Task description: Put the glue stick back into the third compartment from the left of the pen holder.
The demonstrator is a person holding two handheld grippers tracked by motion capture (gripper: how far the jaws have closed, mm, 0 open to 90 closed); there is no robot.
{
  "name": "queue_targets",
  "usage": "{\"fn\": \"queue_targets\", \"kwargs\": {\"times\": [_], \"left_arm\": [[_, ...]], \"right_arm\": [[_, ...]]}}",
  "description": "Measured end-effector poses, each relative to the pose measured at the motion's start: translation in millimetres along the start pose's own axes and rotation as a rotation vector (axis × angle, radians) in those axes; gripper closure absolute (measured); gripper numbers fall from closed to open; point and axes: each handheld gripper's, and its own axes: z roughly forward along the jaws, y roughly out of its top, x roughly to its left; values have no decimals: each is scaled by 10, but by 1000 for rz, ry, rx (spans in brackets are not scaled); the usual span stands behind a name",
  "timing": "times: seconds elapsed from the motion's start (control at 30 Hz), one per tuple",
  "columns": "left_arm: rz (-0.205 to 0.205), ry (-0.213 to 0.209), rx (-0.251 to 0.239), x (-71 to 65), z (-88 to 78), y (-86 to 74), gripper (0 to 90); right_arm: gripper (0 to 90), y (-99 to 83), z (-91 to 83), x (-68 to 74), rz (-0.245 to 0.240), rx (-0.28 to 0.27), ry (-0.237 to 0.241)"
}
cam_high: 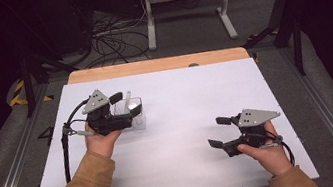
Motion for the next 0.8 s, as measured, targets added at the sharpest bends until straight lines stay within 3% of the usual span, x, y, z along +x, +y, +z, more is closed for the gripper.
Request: {"fn": "queue_targets", "kwargs": {"times": [0.5, 0.8], "left_arm": [[58, -30, 1, -120, -225, 98, 139], [70, -87, 21, -135, -453, 86, 109]], "right_arm": [[160, 1, -41, -2, 3, -13, -19], [121, 2, -63, -3, 11, -20, -38]]}}
